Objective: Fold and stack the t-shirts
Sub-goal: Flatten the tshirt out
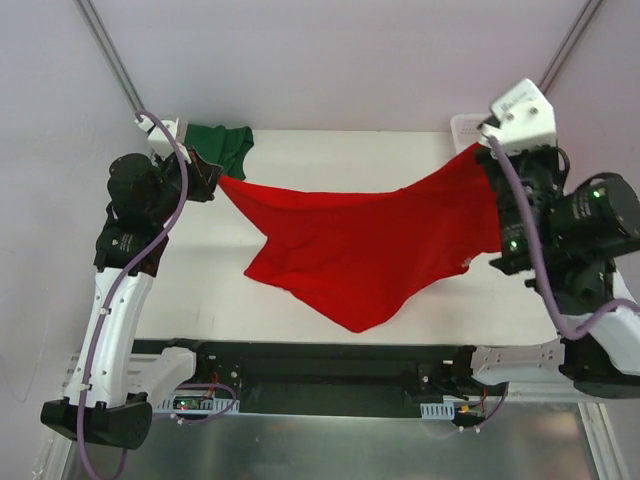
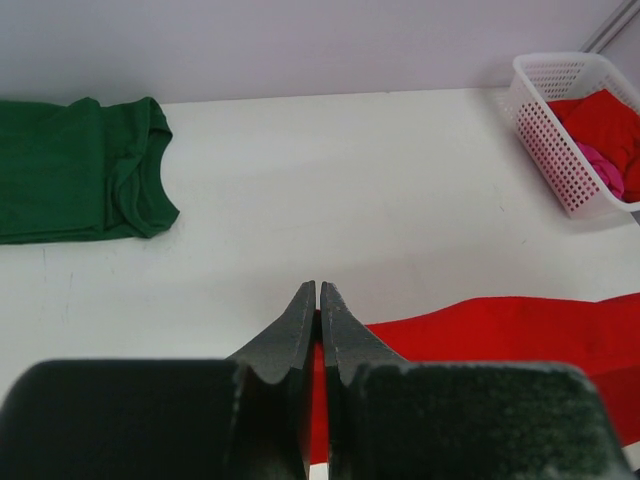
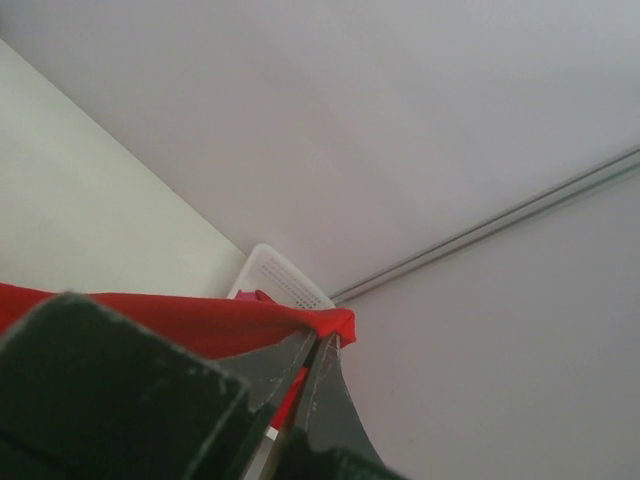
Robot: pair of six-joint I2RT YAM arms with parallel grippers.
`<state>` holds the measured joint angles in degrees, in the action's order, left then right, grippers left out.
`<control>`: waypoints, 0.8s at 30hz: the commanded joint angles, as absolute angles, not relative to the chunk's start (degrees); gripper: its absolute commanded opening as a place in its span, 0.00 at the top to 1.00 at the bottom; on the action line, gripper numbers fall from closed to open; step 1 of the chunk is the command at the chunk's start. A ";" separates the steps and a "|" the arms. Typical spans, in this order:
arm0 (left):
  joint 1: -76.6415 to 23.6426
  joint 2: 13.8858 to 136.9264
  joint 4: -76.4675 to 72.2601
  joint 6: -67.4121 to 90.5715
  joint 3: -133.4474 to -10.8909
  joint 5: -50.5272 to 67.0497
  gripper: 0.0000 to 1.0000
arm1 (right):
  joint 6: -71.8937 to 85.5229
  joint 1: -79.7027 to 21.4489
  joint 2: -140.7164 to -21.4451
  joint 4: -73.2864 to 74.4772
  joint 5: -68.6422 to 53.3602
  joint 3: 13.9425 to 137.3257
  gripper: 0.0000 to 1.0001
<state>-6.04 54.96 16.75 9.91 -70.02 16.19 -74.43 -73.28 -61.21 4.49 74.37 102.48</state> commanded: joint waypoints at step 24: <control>-6.15 52.73 17.31 9.49 -69.17 16.43 1.00 | -80.87 -42.64 -89.47 -4.31 70.32 124.53 0.99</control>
